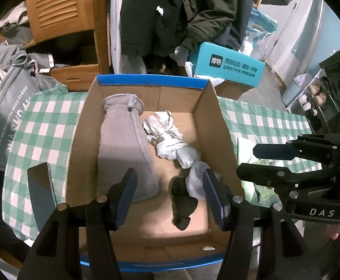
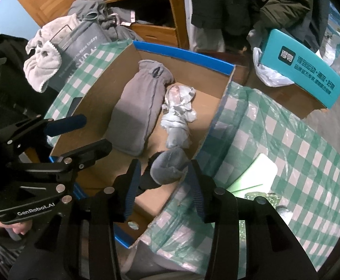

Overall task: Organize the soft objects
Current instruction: 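Open the left gripper over the box while the right opens to drop the grey sock, then move the left gripper to the green mesh scrubber while the right reaches the pale blue cloth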

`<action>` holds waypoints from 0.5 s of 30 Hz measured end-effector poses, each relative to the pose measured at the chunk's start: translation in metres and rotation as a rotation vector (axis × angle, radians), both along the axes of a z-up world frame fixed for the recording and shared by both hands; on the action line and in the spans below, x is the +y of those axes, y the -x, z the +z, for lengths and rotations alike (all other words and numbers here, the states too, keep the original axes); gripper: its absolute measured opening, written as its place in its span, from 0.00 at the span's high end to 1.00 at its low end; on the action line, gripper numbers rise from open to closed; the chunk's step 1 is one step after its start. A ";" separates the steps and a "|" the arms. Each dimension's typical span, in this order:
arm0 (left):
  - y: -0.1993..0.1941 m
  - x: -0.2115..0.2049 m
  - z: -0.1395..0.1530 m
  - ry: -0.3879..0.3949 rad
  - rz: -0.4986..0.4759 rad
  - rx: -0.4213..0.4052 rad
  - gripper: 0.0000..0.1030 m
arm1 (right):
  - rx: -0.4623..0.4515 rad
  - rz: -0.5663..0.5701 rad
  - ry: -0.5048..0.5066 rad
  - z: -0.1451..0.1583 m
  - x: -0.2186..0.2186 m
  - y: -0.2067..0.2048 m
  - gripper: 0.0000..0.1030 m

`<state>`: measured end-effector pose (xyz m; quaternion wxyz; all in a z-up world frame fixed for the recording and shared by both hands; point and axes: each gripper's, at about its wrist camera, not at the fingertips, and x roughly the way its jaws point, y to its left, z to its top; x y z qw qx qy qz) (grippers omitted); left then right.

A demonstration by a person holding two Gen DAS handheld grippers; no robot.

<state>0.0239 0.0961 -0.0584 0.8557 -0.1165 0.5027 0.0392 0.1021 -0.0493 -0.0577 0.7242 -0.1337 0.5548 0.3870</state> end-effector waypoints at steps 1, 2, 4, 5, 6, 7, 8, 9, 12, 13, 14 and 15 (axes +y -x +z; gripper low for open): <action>0.000 -0.001 0.000 0.001 -0.002 -0.001 0.42 | 0.001 -0.002 0.000 0.000 -0.002 0.000 0.59; 0.000 -0.003 0.001 0.000 -0.004 -0.002 0.42 | 0.001 -0.004 -0.001 0.000 -0.003 -0.001 0.59; -0.001 -0.006 0.002 -0.006 -0.011 -0.006 0.41 | -0.005 -0.010 -0.001 0.000 -0.007 -0.001 0.58; -0.002 -0.008 0.002 -0.009 -0.015 -0.007 0.39 | -0.007 -0.013 0.000 0.000 -0.009 -0.002 0.58; -0.002 -0.010 0.003 -0.011 -0.019 -0.009 0.38 | -0.009 -0.016 -0.001 0.000 -0.011 -0.003 0.58; -0.003 -0.013 0.003 -0.012 -0.023 -0.010 0.38 | -0.009 -0.018 -0.003 0.000 -0.013 -0.003 0.58; -0.004 -0.015 0.003 -0.012 -0.030 -0.011 0.38 | -0.008 -0.023 -0.004 0.000 -0.016 -0.003 0.58; -0.004 -0.018 0.003 -0.014 -0.038 -0.011 0.38 | -0.006 -0.027 -0.005 0.000 -0.019 -0.004 0.58; -0.006 -0.024 0.003 -0.014 -0.052 -0.009 0.38 | -0.009 -0.037 -0.005 -0.002 -0.028 -0.005 0.57; -0.006 -0.027 0.003 -0.012 -0.056 -0.008 0.38 | -0.010 -0.042 -0.005 -0.002 -0.032 -0.006 0.54; -0.007 -0.030 0.002 -0.009 -0.061 -0.007 0.38 | -0.010 -0.048 -0.006 -0.002 -0.035 -0.006 0.52; -0.008 -0.032 0.003 -0.006 -0.064 -0.007 0.38 | -0.011 -0.053 -0.005 -0.003 -0.038 -0.007 0.51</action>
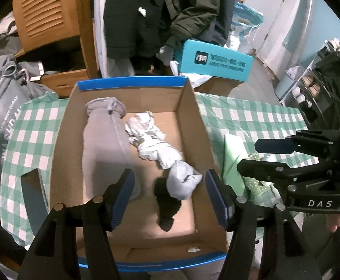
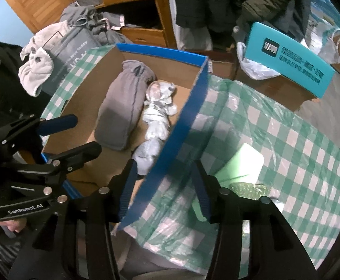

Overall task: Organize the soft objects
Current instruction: 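Move the left gripper to the green mesh scrubber while the right reaches the pale blue cloth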

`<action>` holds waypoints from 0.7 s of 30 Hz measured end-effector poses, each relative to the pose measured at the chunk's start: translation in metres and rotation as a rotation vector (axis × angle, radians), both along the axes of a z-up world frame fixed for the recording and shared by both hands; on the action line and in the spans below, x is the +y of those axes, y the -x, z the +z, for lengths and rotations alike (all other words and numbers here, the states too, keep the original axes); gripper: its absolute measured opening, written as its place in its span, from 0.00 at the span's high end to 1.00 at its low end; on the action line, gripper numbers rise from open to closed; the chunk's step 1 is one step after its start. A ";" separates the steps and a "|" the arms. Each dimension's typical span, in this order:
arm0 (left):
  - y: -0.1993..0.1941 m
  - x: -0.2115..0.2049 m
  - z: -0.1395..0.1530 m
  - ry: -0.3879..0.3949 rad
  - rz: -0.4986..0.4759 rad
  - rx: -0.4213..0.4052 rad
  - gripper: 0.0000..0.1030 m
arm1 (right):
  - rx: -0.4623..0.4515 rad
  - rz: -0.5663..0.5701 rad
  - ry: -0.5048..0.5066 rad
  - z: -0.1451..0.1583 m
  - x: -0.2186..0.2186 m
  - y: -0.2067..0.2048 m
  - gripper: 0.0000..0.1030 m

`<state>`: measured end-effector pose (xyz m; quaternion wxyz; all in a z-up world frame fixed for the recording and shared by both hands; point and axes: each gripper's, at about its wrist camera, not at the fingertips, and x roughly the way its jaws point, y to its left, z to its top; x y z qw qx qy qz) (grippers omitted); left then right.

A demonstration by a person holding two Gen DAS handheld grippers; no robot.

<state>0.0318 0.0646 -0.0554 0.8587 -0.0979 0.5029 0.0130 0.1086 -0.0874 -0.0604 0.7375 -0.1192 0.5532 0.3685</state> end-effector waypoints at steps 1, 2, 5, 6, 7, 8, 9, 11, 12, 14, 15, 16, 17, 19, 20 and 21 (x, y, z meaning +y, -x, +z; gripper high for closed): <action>-0.001 -0.002 0.000 0.005 -0.004 -0.002 0.38 | 0.000 -0.006 0.000 0.000 -0.004 -0.001 0.51; -0.001 -0.004 0.001 0.006 -0.008 -0.002 0.38 | 0.001 -0.010 -0.001 -0.001 -0.007 -0.001 0.51; -0.003 -0.014 0.002 0.006 -0.022 -0.003 0.38 | 0.004 -0.028 -0.006 -0.002 -0.017 -0.004 0.51; -0.004 -0.017 0.002 0.005 -0.027 -0.003 0.38 | 0.005 -0.033 -0.007 -0.002 -0.020 -0.005 0.51; -0.005 -0.022 0.002 0.003 -0.035 -0.002 0.38 | 0.005 -0.039 -0.008 -0.002 -0.024 -0.005 0.51; -0.006 -0.024 0.002 0.001 -0.038 -0.001 0.38 | 0.006 -0.045 -0.010 -0.002 -0.028 -0.006 0.51; -0.007 -0.028 0.002 0.000 -0.046 0.001 0.38 | 0.006 -0.050 -0.012 -0.002 -0.031 -0.006 0.51; -0.008 -0.033 0.001 0.000 -0.055 0.004 0.38 | 0.006 -0.063 -0.016 -0.003 -0.038 -0.008 0.51; -0.009 -0.037 0.001 -0.001 -0.062 0.007 0.38 | 0.006 -0.068 -0.018 -0.003 -0.042 -0.008 0.51; -0.011 -0.042 0.000 -0.002 -0.071 0.011 0.38 | 0.005 -0.078 -0.019 -0.003 -0.048 -0.009 0.51; -0.012 -0.046 0.000 -0.003 -0.078 0.015 0.38 | 0.005 -0.084 -0.020 -0.003 -0.052 -0.010 0.50; -0.013 -0.049 -0.001 -0.003 -0.082 0.018 0.38 | 0.004 -0.090 -0.020 -0.003 -0.056 -0.011 0.48; -0.013 -0.051 -0.001 -0.002 -0.086 0.019 0.38 | 0.004 -0.095 -0.021 -0.003 -0.058 -0.011 0.46; -0.015 -0.058 -0.001 -0.001 -0.099 0.022 0.38 | 0.003 -0.106 -0.022 -0.004 -0.064 -0.012 0.45; -0.016 -0.060 -0.001 -0.001 -0.102 0.023 0.38 | 0.003 -0.111 -0.022 -0.004 -0.068 -0.012 0.45; -0.017 -0.063 -0.001 -0.002 -0.108 0.023 0.38 | 0.004 -0.117 -0.023 -0.005 -0.071 -0.013 0.45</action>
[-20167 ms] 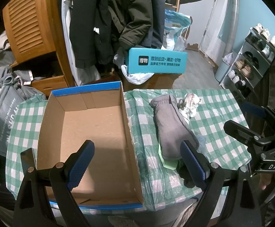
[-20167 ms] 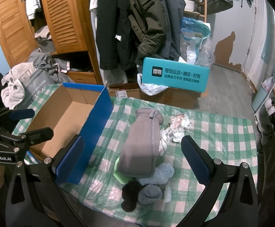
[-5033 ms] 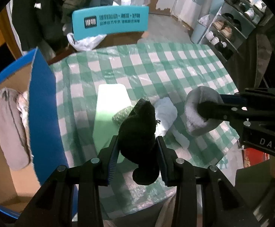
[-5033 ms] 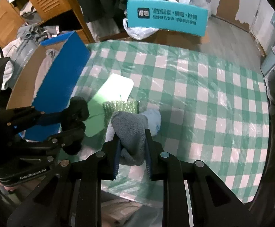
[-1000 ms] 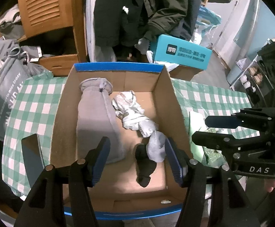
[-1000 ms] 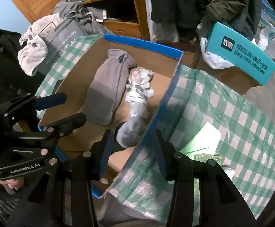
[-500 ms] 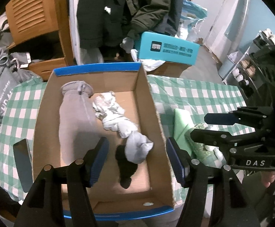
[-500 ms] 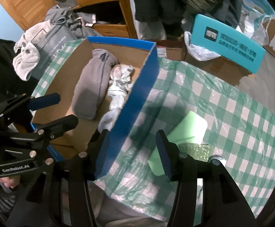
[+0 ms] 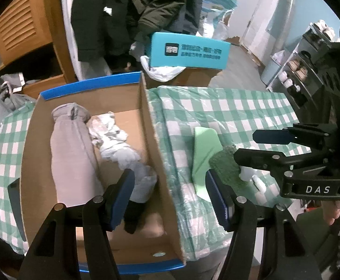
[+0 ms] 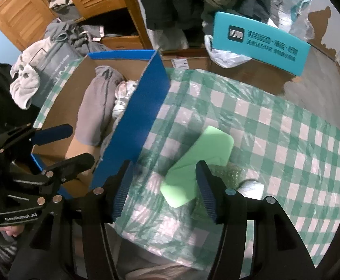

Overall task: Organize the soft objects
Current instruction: 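Move the left gripper to the green mesh scrubber while the right reaches the pale blue cloth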

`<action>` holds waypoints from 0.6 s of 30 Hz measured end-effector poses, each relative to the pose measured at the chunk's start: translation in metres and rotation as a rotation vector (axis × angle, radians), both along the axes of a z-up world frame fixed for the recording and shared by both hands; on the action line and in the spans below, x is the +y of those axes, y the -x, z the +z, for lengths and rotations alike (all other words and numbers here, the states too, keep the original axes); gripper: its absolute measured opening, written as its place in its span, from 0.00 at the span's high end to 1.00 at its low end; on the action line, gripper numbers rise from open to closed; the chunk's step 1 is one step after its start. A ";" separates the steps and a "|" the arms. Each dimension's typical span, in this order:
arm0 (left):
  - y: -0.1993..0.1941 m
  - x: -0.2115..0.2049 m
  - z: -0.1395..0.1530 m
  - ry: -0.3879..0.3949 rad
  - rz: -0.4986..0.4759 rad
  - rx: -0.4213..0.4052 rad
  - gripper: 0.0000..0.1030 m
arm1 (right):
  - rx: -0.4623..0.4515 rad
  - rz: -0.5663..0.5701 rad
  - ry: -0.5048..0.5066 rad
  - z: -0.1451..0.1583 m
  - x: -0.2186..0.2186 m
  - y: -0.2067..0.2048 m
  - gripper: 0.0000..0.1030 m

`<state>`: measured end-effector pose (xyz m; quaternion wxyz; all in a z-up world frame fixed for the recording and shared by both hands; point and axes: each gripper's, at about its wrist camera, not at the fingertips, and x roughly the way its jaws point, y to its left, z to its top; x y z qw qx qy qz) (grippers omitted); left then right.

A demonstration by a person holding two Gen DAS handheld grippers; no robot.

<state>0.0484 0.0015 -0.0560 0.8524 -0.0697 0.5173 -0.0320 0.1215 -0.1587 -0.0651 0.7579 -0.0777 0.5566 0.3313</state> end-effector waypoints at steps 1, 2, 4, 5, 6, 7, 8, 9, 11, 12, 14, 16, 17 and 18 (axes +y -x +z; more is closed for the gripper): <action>-0.001 -0.004 0.000 -0.002 -0.006 0.001 0.37 | 0.000 -0.004 -0.001 0.000 -0.003 -0.001 0.45; -0.002 -0.007 -0.001 -0.003 -0.011 0.003 0.37 | 0.001 -0.010 -0.001 -0.001 -0.006 -0.001 0.45; -0.004 -0.012 -0.002 -0.001 -0.019 0.009 0.37 | 0.002 -0.022 -0.002 -0.002 -0.013 -0.003 0.45; -0.005 -0.014 -0.002 0.002 -0.023 0.011 0.37 | 0.003 -0.029 -0.003 -0.002 -0.016 -0.004 0.45; -0.006 -0.018 -0.003 0.006 -0.029 0.014 0.37 | 0.004 -0.035 -0.003 -0.003 -0.019 -0.004 0.45; -0.006 -0.021 -0.004 0.007 -0.032 0.016 0.37 | 0.004 -0.042 -0.003 -0.003 -0.023 -0.006 0.44; -0.007 -0.023 -0.004 0.007 -0.036 0.017 0.37 | 0.004 -0.049 -0.001 -0.004 -0.026 -0.006 0.43; -0.007 -0.026 -0.005 0.008 -0.042 0.018 0.36 | 0.005 -0.055 0.002 -0.005 -0.029 -0.007 0.41; -0.009 -0.032 -0.007 0.009 -0.053 0.022 0.36 | 0.002 -0.068 0.008 -0.008 -0.036 -0.009 0.40; -0.010 -0.036 -0.009 0.010 -0.059 0.027 0.36 | 0.002 -0.072 0.011 -0.009 -0.039 -0.010 0.40; -0.012 -0.042 -0.011 0.014 -0.067 0.033 0.36 | 0.003 -0.085 0.018 -0.013 -0.045 -0.012 0.40; -0.014 -0.051 -0.013 0.017 -0.082 0.041 0.36 | 0.011 -0.103 0.025 -0.017 -0.052 -0.015 0.40; -0.015 -0.054 -0.014 0.016 -0.088 0.042 0.36 | 0.015 -0.112 0.028 -0.019 -0.057 -0.017 0.40; -0.016 -0.059 -0.015 0.014 -0.094 0.043 0.36 | 0.019 -0.121 0.031 -0.022 -0.061 -0.018 0.40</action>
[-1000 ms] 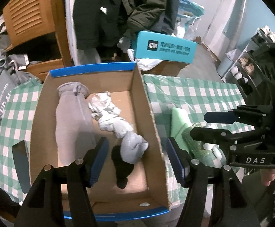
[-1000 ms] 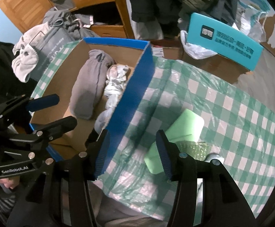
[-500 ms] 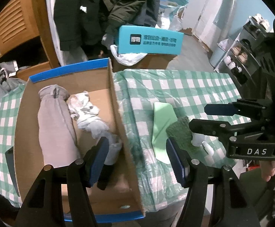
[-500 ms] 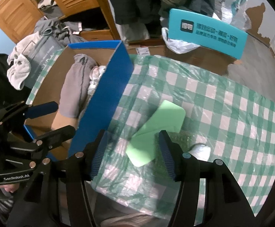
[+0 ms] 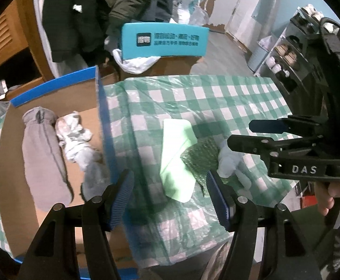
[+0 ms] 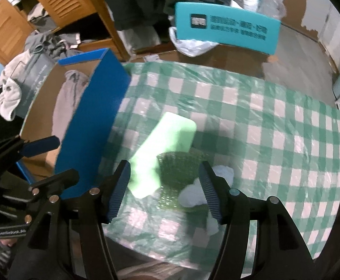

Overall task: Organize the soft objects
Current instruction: 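Move the left gripper to the green mesh scrubber while the right reaches the pale blue cloth, then close the left gripper on the green mesh scrubber while the right grips the pale blue cloth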

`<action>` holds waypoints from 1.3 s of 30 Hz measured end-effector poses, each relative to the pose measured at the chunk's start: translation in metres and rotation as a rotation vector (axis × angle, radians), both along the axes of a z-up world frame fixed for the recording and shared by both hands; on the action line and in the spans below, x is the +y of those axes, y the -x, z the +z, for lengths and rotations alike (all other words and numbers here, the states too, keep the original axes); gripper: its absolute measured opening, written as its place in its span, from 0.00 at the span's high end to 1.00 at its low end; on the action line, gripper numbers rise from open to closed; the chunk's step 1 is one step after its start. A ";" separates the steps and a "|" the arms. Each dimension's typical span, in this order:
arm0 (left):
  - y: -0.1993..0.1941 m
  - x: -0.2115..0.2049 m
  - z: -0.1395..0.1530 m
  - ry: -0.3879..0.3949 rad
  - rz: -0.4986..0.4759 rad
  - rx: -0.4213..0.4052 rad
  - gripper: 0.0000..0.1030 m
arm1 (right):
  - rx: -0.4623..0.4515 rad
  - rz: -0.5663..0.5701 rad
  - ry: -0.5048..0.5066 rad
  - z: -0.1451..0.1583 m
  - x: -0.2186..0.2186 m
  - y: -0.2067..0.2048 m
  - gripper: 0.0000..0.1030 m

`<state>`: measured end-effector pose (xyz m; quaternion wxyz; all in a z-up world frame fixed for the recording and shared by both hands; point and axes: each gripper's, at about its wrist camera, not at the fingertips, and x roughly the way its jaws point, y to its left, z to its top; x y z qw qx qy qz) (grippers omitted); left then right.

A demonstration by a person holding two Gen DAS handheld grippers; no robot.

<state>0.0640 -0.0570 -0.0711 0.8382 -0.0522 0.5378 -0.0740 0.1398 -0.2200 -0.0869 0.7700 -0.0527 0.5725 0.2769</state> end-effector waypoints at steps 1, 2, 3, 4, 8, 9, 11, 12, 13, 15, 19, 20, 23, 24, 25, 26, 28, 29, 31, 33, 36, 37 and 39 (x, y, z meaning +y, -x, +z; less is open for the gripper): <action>0.000 -0.003 -0.001 -0.002 -0.004 0.001 0.36 | 0.002 -0.006 0.002 -0.001 -0.003 -0.001 0.40; -0.001 -0.006 -0.002 -0.003 -0.008 0.002 0.36 | 0.006 -0.015 0.005 -0.003 -0.007 -0.002 0.40; -0.003 -0.009 -0.004 -0.002 -0.012 0.005 0.36 | 0.010 -0.024 0.009 -0.006 -0.011 -0.003 0.40; -0.005 -0.014 -0.007 -0.001 -0.017 0.011 0.36 | 0.013 -0.030 0.012 -0.008 -0.014 -0.004 0.40; -0.010 -0.026 -0.013 0.005 -0.026 0.024 0.36 | 0.034 -0.057 0.029 -0.019 -0.025 -0.007 0.40; -0.011 -0.028 -0.015 0.006 -0.027 0.025 0.36 | 0.038 -0.064 0.033 -0.022 -0.027 -0.007 0.40; -0.014 -0.034 -0.018 0.007 -0.038 0.032 0.36 | 0.045 -0.079 0.041 -0.028 -0.032 -0.009 0.40; -0.015 -0.036 -0.020 0.005 -0.043 0.034 0.36 | 0.054 -0.084 0.046 -0.033 -0.034 -0.011 0.40; -0.016 -0.039 -0.022 0.003 -0.047 0.037 0.36 | 0.060 -0.086 0.049 -0.036 -0.035 -0.012 0.40; -0.018 -0.042 -0.028 0.000 -0.049 0.046 0.36 | 0.078 -0.094 0.054 -0.044 -0.038 -0.014 0.40; -0.024 -0.048 -0.041 0.000 -0.049 0.071 0.36 | 0.105 -0.103 0.068 -0.058 -0.041 -0.018 0.40; -0.025 -0.049 -0.044 -0.001 -0.048 0.075 0.36 | 0.112 -0.104 0.069 -0.061 -0.041 -0.019 0.40; -0.029 -0.051 -0.052 -0.006 -0.049 0.086 0.36 | 0.124 -0.115 0.071 -0.068 -0.043 -0.021 0.40; -0.031 -0.051 -0.055 -0.011 -0.047 0.090 0.36 | 0.128 -0.117 0.072 -0.070 -0.042 -0.022 0.40; -0.032 -0.052 -0.058 -0.012 -0.046 0.093 0.36 | 0.134 -0.118 0.072 -0.073 -0.043 -0.023 0.40; -0.034 -0.053 -0.060 -0.012 -0.046 0.097 0.36 | 0.139 -0.119 0.073 -0.076 -0.042 -0.024 0.40; -0.037 -0.052 -0.065 -0.011 -0.042 0.109 0.36 | 0.147 -0.117 0.083 -0.083 -0.041 -0.025 0.40; -0.038 -0.052 -0.067 -0.010 -0.040 0.114 0.36 | 0.151 -0.116 0.087 -0.086 -0.041 -0.026 0.40; -0.040 -0.052 -0.072 -0.008 -0.038 0.124 0.36 | 0.162 -0.114 0.092 -0.091 -0.040 -0.027 0.40; -0.043 -0.053 -0.077 -0.009 -0.038 0.132 0.36 | 0.170 -0.114 0.096 -0.096 -0.040 -0.028 0.40; -0.045 -0.054 -0.083 -0.013 -0.040 0.146 0.36 | 0.187 -0.114 0.098 -0.102 -0.040 -0.030 0.40; -0.046 -0.054 -0.085 -0.014 -0.041 0.150 0.36 | 0.191 -0.116 0.101 -0.104 -0.040 -0.031 0.40; -0.046 -0.055 -0.087 -0.016 -0.043 0.156 0.36 | 0.199 -0.119 0.103 -0.107 -0.041 -0.032 0.40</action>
